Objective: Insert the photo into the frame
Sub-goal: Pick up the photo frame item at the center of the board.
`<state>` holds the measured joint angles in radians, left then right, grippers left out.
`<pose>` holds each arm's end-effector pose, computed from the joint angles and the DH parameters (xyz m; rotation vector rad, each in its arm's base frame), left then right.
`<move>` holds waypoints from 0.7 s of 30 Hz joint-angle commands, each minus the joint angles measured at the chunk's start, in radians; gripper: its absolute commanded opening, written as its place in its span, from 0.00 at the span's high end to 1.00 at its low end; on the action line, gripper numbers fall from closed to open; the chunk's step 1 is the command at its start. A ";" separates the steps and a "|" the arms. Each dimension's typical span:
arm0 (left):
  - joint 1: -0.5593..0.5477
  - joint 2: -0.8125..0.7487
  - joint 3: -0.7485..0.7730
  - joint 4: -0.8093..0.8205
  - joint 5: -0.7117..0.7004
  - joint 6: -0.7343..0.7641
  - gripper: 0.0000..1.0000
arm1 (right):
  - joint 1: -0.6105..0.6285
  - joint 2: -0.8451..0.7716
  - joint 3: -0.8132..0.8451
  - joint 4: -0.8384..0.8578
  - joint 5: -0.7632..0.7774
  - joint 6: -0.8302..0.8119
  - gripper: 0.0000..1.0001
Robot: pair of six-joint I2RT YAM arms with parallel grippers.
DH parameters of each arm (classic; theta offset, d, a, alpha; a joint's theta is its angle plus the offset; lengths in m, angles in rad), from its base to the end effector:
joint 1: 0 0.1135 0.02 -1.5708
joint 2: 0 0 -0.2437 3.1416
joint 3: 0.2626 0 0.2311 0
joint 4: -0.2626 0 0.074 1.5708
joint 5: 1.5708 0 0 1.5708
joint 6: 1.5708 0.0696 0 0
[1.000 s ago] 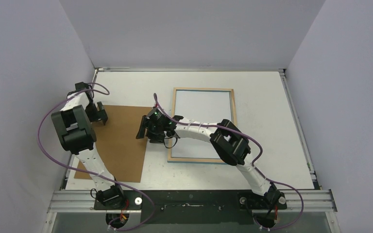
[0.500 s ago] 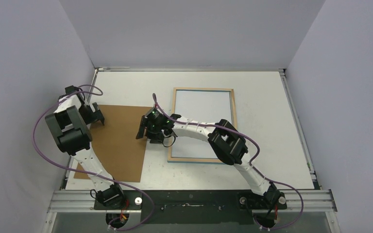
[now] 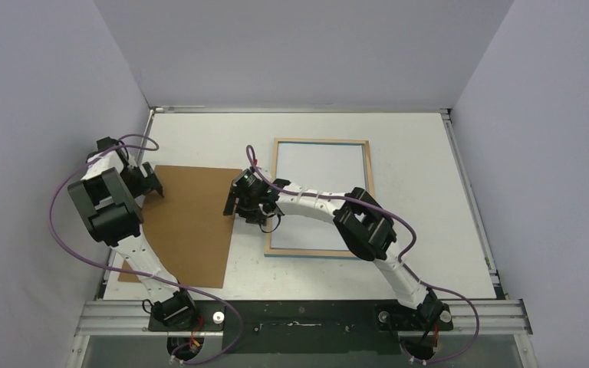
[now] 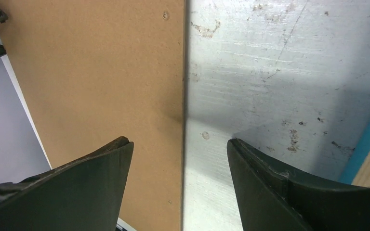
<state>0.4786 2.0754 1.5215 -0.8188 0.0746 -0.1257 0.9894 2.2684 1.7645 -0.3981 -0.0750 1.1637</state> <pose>0.3463 0.1738 0.1199 -0.8624 2.8034 -0.0566 0.2647 0.4122 0.1325 0.2038 2.7441 0.8905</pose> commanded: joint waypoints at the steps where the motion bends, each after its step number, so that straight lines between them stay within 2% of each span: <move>1: -0.008 0.083 -0.044 -0.026 0.170 -0.051 0.22 | -0.013 -0.002 -0.031 -0.019 0.003 -0.005 0.26; 5: -0.008 0.088 -0.053 -0.019 0.241 -0.073 0.25 | -0.014 0.044 -0.016 0.060 -0.115 0.015 0.26; 10: -0.016 0.102 -0.091 0.018 0.370 -0.130 0.28 | -0.019 0.047 -0.046 0.238 -0.213 0.052 0.28; 14: -0.046 0.110 -0.109 0.016 0.378 -0.137 0.30 | -0.029 0.004 -0.102 0.593 -0.306 0.105 0.31; 21: -0.079 0.117 -0.111 0.022 0.421 -0.164 0.31 | -0.039 -0.081 -0.091 0.631 -0.305 0.036 0.32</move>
<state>0.4835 2.0750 1.4986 -0.6998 0.2714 -0.2050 0.9241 2.2799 1.6585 -0.0906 -0.3309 1.1954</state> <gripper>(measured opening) 0.697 0.690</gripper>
